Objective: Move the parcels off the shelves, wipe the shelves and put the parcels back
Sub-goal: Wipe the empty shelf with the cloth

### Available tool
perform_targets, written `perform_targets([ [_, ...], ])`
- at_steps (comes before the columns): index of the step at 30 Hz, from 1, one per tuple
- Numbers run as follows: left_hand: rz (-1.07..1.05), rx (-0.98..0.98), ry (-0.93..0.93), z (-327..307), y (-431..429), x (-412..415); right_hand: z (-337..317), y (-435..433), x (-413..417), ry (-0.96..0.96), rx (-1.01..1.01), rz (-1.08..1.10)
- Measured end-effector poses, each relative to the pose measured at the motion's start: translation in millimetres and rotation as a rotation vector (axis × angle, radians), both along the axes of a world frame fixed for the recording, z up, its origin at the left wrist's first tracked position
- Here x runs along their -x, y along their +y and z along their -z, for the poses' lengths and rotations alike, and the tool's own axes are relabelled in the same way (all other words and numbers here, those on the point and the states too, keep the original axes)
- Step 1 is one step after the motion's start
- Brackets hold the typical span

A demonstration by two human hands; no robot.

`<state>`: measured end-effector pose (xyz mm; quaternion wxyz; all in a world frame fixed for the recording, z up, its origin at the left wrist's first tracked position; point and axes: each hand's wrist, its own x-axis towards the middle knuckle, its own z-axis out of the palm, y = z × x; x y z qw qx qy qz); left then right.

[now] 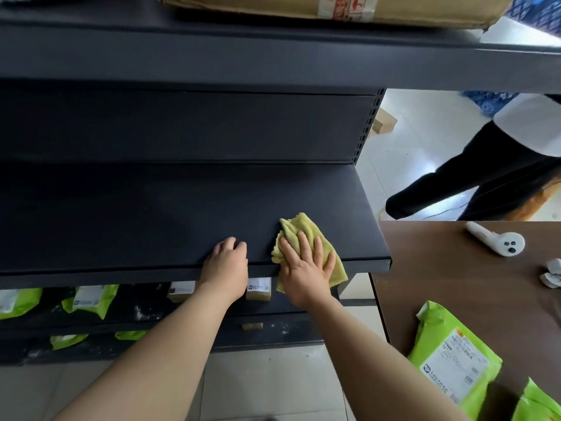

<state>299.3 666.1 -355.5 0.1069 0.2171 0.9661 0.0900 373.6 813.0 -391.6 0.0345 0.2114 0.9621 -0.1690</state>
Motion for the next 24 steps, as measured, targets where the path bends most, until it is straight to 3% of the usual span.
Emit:
perform_targets([
  [3,-0.017,0.042,-0.014,-3,8,-2,2,27,-8,0.012,-0.059,-0.029],
  [12,0.006,0.085,-0.011,-7,43,-13,4,109,-26,-0.012,0.019,0.281],
  [17,0.019,0.107,-0.021,-8,56,-14,-8,146,-30,0.011,0.183,0.444],
  [24,0.049,0.143,-0.038,-15,58,-9,-33,144,-19,0.148,0.179,0.447],
])
